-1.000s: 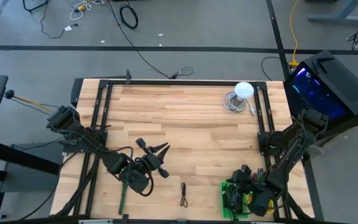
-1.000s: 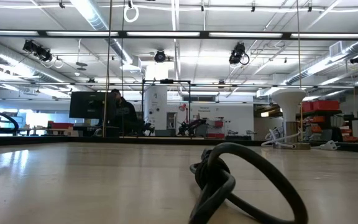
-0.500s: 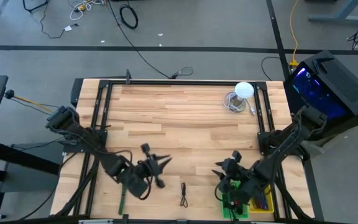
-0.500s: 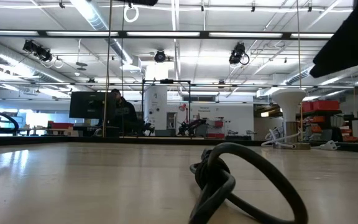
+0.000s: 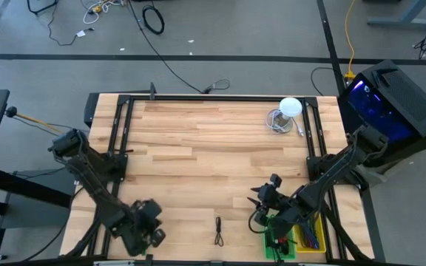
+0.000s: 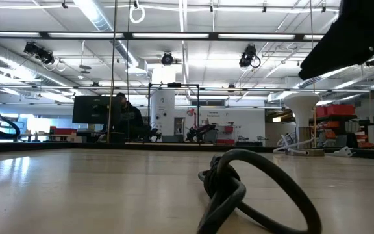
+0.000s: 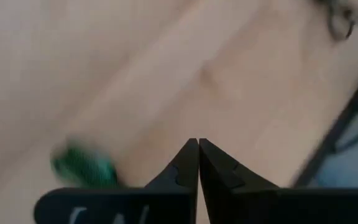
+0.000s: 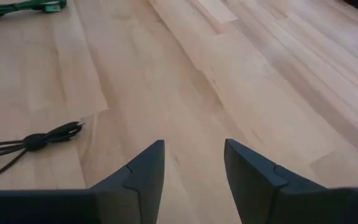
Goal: Pick & Place USB Port
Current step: Put the green and black charger cable into the yellow basket
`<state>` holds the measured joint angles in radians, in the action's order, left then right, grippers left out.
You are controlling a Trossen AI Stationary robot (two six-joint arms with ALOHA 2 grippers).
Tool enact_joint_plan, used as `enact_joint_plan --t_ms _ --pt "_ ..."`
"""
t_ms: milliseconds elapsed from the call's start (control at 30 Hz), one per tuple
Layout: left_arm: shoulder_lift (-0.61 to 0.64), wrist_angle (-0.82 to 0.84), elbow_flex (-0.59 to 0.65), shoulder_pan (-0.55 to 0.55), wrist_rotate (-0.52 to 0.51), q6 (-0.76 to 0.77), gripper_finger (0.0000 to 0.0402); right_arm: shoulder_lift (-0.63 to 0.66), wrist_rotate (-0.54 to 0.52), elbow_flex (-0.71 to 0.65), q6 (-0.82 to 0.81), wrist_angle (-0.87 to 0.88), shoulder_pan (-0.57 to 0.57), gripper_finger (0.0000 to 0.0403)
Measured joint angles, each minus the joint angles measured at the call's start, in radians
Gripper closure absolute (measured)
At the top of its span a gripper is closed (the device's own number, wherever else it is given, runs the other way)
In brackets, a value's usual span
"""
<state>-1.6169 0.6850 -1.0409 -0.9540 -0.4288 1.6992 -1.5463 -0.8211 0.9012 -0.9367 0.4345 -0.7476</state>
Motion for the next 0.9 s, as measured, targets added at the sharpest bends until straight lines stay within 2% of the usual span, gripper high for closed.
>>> enact_joint_plan --t_ms 100,233,367,467,600,767,900 --pt "-0.012 -0.004 0.000 -0.045 0.097 0.167 0.0379 0.000 -0.001 0.000 0.012 -0.001 0.007 0.0237" --pt "-0.013 0.001 0.000 -0.072 0.230 0.319 0.0346 0.000 -0.001 0.000 0.040 -0.006 0.015 0.0237" --pt "-0.014 0.006 0.000 -0.071 0.256 0.404 0.0308 0.000 -0.001 0.000 0.040 -0.006 0.016 0.0237" --pt "-0.034 0.019 0.000 -0.059 0.272 0.411 0.0285 0.000 -0.001 0.000 0.041 -0.006 0.015 0.0237" --pt "-0.085 0.025 0.000 -0.040 0.368 0.408 0.0265 0.000 0.010 0.000 0.041 -0.006 0.015 0.0237" --pt "-0.130 0.023 0.000 -0.030 0.373 0.402 0.0254 0.000 0.024 0.000 0.042 -0.007 0.015 0.0237" --pt "-0.171 0.024 -0.001 -0.030 0.359 0.386 0.0259 0.000 0.026 0.000 0.042 -0.007 0.015 0.0237"
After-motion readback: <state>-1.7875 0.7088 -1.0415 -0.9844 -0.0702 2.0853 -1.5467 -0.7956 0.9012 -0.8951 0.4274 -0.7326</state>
